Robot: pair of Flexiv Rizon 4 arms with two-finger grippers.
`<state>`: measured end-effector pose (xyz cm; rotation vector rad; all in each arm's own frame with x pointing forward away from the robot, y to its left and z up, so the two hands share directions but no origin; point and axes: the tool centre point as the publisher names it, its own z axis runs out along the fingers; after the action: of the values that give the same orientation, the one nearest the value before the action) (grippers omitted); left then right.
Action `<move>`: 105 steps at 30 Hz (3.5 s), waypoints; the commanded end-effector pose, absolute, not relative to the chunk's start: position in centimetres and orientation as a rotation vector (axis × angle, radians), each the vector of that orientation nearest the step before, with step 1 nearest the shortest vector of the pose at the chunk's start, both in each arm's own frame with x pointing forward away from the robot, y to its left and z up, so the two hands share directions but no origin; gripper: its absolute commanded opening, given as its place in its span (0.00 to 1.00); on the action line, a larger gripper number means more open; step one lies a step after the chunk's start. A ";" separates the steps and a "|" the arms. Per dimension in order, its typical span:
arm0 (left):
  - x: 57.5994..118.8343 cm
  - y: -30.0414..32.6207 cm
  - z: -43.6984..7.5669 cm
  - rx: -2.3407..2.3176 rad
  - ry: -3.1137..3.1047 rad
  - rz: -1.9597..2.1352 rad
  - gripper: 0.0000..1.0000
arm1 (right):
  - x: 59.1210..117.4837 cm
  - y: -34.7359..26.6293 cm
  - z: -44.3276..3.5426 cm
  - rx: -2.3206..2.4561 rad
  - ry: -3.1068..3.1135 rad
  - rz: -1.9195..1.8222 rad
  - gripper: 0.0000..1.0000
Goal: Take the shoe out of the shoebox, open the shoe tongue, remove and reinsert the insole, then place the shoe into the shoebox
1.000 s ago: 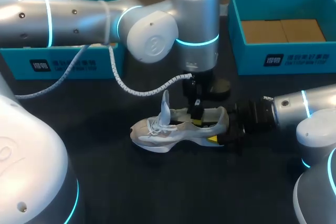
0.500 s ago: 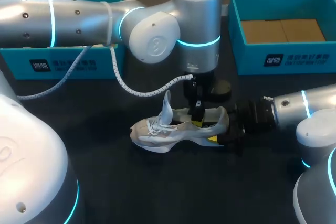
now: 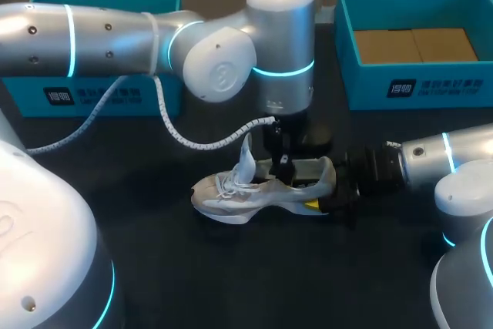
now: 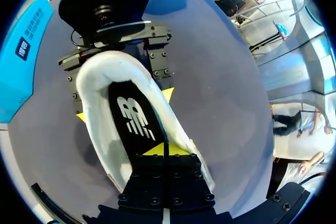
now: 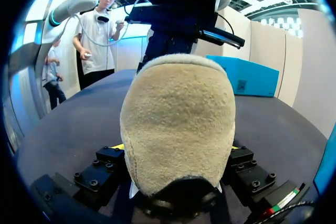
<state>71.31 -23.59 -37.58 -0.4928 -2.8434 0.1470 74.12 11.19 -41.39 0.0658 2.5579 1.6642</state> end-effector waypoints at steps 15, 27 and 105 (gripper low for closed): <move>72.0 -24.8 -39.3 -0.616 -2.819 0.131 0.40 | 74.1 11.3 -41.4 0.066 2.560 1.661 0.00; 72.4 -25.0 -41.4 -0.651 -2.841 0.157 0.38 | 74.1 11.3 -41.4 0.066 2.560 1.661 0.00; 73.8 -24.0 -30.2 -0.635 -2.909 0.510 0.00 | 74.1 11.3 -41.4 0.066 2.560 1.661 0.00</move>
<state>73.62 -23.07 -30.03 -0.6323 -2.9154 0.5276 74.19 11.14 -41.44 0.0652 2.5564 1.6666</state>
